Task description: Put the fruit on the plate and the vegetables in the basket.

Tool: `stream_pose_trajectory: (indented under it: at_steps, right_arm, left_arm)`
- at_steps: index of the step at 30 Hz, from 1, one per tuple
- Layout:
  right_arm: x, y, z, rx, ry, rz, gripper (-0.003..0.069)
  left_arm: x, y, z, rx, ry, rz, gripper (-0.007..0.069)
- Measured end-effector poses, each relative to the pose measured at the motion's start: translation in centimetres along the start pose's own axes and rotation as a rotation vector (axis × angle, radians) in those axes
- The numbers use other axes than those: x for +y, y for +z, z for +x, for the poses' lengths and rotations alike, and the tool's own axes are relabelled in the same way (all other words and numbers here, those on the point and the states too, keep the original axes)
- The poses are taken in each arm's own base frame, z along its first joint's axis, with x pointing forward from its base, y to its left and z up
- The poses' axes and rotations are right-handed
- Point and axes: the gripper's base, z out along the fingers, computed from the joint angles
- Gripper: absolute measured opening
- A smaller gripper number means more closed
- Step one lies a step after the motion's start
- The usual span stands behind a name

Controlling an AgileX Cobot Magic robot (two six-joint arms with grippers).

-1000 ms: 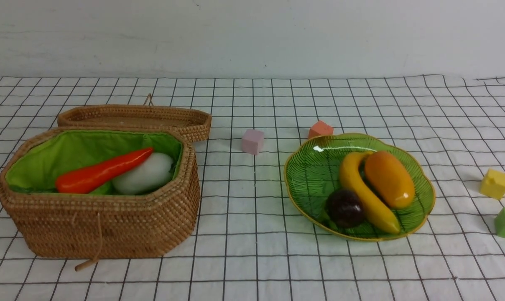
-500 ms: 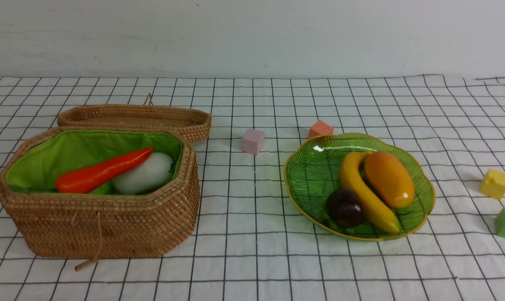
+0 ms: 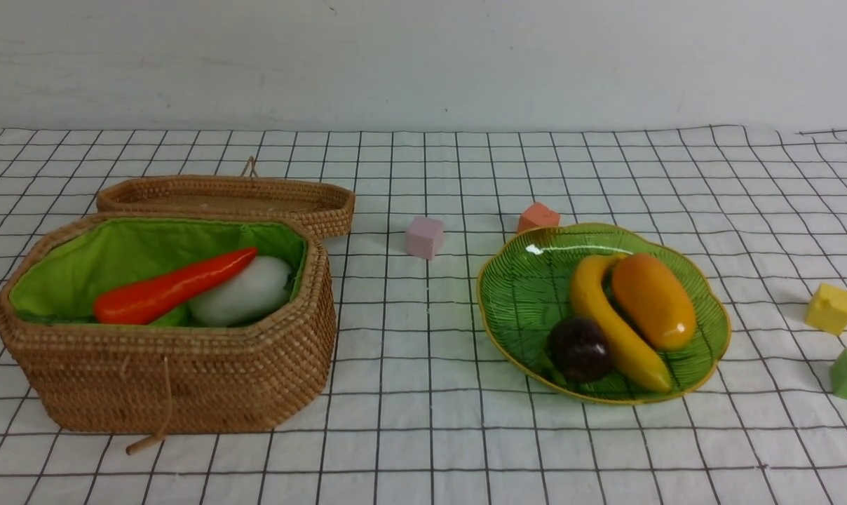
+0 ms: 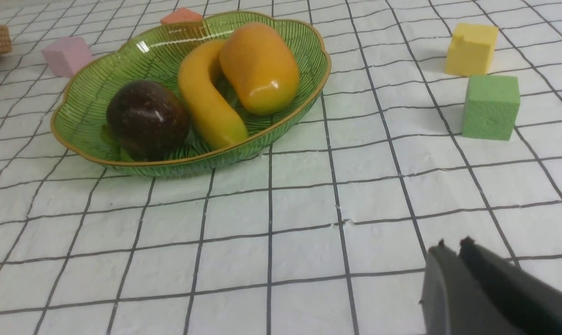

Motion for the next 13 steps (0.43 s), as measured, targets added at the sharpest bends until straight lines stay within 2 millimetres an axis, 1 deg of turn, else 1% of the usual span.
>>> stream_pose_trajectory:
  at_steps: [13]
  right_arm:
    - [0.0,0.0,-0.01,-0.001,0.0,0.0,0.007]
  left_arm:
    - [0.0,0.0,0.01,0.001,-0.001,0.0,0.0008]
